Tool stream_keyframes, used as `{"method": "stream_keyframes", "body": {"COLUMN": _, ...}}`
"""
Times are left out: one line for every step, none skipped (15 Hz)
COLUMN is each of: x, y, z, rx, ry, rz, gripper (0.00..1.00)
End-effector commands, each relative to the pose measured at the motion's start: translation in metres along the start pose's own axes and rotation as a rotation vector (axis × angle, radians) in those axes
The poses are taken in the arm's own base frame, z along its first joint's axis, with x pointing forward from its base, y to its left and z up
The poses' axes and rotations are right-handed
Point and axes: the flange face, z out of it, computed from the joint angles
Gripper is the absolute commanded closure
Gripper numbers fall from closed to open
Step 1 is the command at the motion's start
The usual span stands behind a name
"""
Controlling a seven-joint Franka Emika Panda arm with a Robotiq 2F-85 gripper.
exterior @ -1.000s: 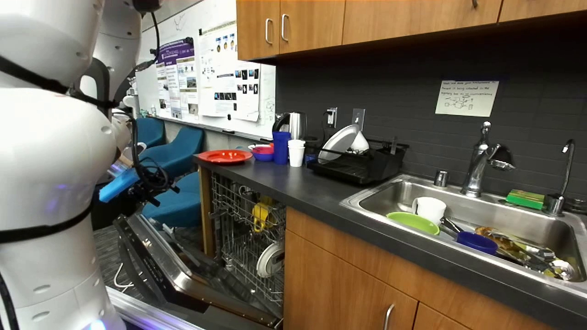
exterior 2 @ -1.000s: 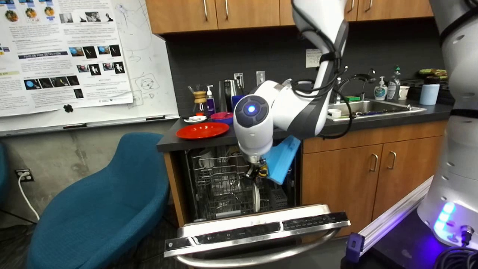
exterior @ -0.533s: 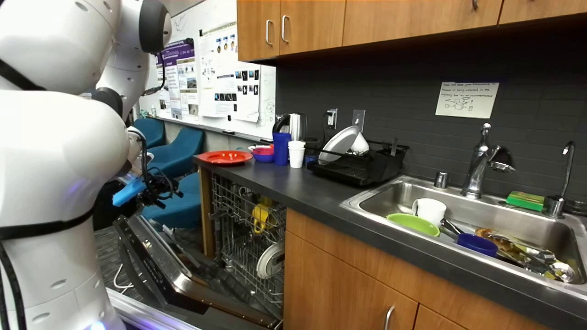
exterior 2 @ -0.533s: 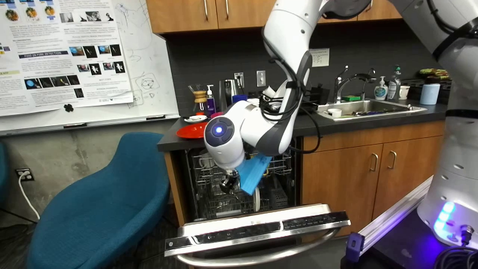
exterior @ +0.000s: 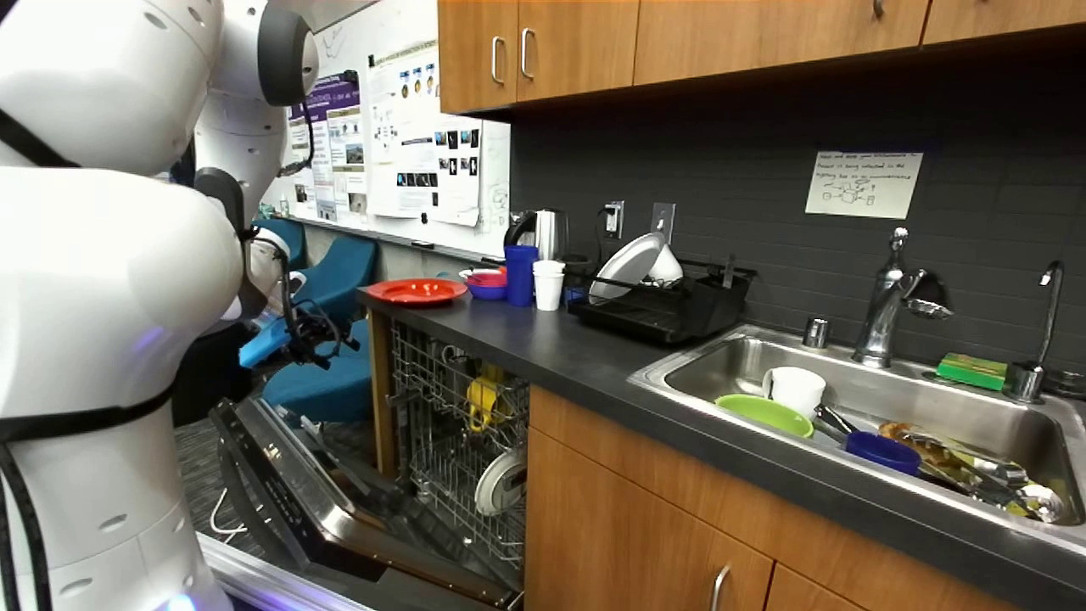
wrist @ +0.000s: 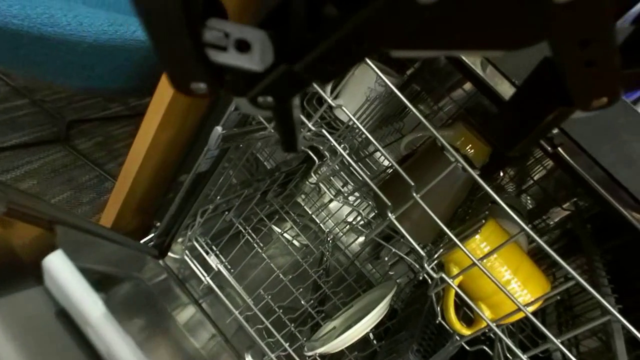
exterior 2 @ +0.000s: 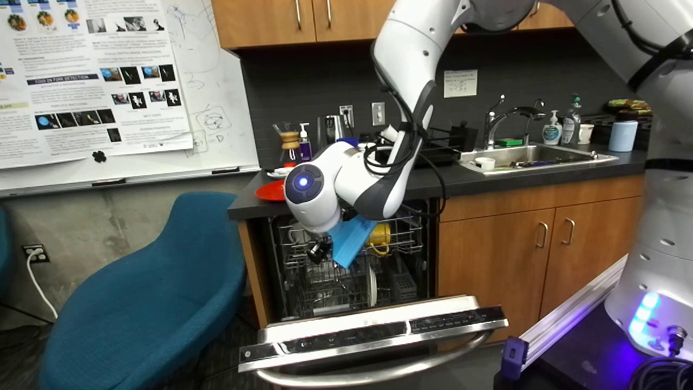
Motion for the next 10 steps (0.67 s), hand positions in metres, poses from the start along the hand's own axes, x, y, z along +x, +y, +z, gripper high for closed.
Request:
{"method": "stream_keyframes", "body": {"x": 0.018, "y": 0.009, "z": 0.016, "rx": -0.012, "ry": 0.025, "rz": 0.010, "gripper": 0.00}}
{"method": "stream_keyframes", "body": {"x": 0.022, "y": 0.012, "z": 0.018, "rx": -0.016, "ry": 0.025, "rz": 0.016, "gripper": 0.00}}
{"method": "stream_keyframes", "body": {"x": 0.025, "y": 0.015, "z": 0.022, "rx": -0.019, "ry": 0.025, "rz": 0.021, "gripper": 0.00}}
{"method": "stream_keyframes", "body": {"x": 0.028, "y": 0.018, "z": 0.027, "rx": -0.023, "ry": 0.022, "rz": 0.026, "gripper": 0.00}}
{"method": "stream_keyframes", "body": {"x": 0.030, "y": 0.020, "z": 0.033, "rx": -0.029, "ry": 0.019, "rz": 0.030, "gripper": 0.00}}
{"method": "stream_keyframes", "body": {"x": 0.032, "y": 0.021, "z": 0.036, "rx": -0.034, "ry": 0.016, "rz": 0.034, "gripper": 0.00}}
{"method": "stream_keyframes", "body": {"x": 0.033, "y": 0.025, "z": 0.041, "rx": -0.041, "ry": 0.014, "rz": 0.039, "gripper": 0.00}}
{"method": "stream_keyframes", "body": {"x": 0.033, "y": 0.028, "z": 0.047, "rx": -0.048, "ry": 0.010, "rz": 0.043, "gripper": 0.00}}
{"method": "stream_keyframes", "body": {"x": 0.035, "y": 0.030, "z": 0.050, "rx": -0.054, "ry": 0.007, "rz": 0.048, "gripper": 0.00}}
{"method": "stream_keyframes", "body": {"x": 0.034, "y": 0.033, "z": 0.054, "rx": -0.061, "ry": 0.005, "rz": 0.051, "gripper": 0.00}}
